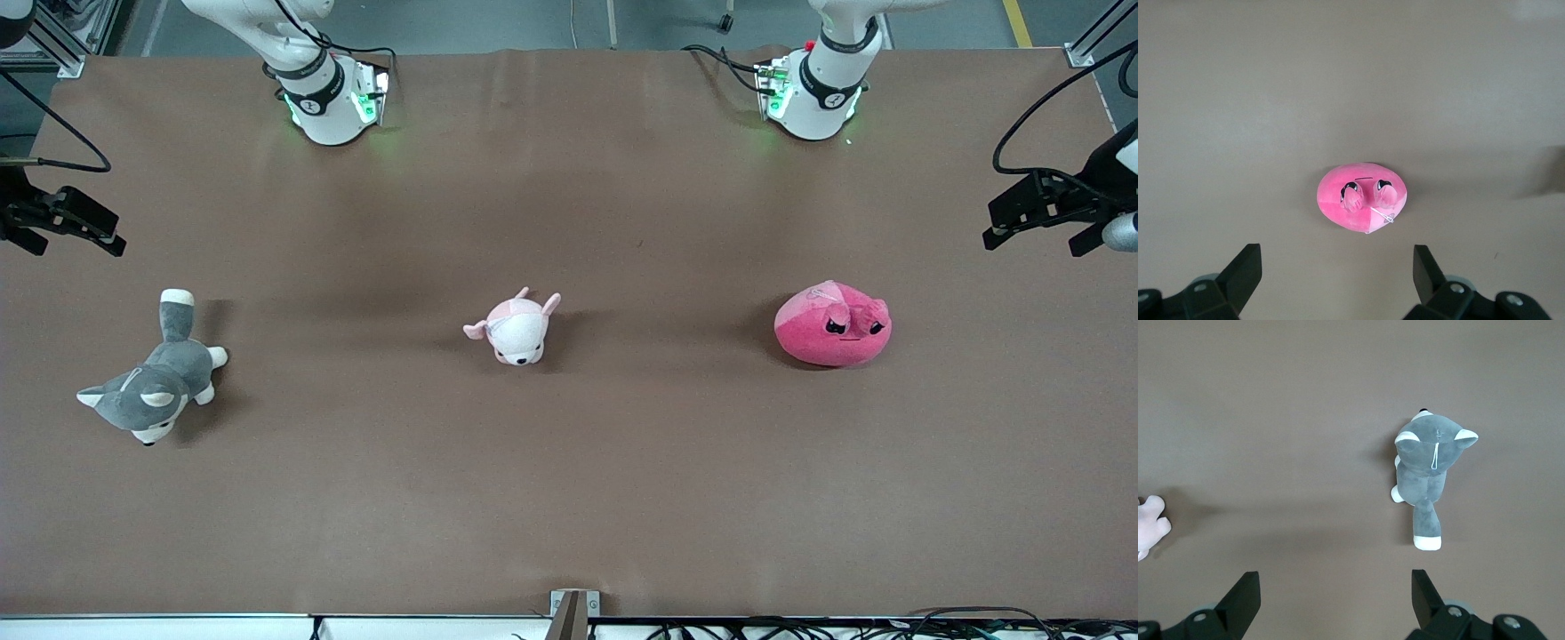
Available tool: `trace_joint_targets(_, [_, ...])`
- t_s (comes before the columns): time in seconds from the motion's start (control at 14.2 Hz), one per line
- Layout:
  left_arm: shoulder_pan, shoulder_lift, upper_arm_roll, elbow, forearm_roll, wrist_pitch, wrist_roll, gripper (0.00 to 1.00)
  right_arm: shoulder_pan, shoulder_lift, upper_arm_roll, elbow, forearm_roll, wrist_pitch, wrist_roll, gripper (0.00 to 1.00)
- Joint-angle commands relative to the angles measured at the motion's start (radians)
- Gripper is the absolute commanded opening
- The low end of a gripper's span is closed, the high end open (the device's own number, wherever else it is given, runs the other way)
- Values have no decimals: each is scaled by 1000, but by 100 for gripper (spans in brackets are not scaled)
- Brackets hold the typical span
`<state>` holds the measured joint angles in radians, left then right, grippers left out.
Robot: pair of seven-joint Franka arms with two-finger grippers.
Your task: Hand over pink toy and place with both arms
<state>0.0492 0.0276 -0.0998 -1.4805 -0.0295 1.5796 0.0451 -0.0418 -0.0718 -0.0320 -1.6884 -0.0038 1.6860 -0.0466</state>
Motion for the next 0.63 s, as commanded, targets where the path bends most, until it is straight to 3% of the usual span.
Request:
trace_joint_targets(0.0, [3, -21, -5, -18, 5, -6, 1, 100, 2, -29, 3, -34, -21, 17, 2, 100])
trace_joint_targets(0.56, [3, 18, -5, -17, 3, -6, -46, 100, -1, -26, 3, -17, -19, 4, 4, 100])
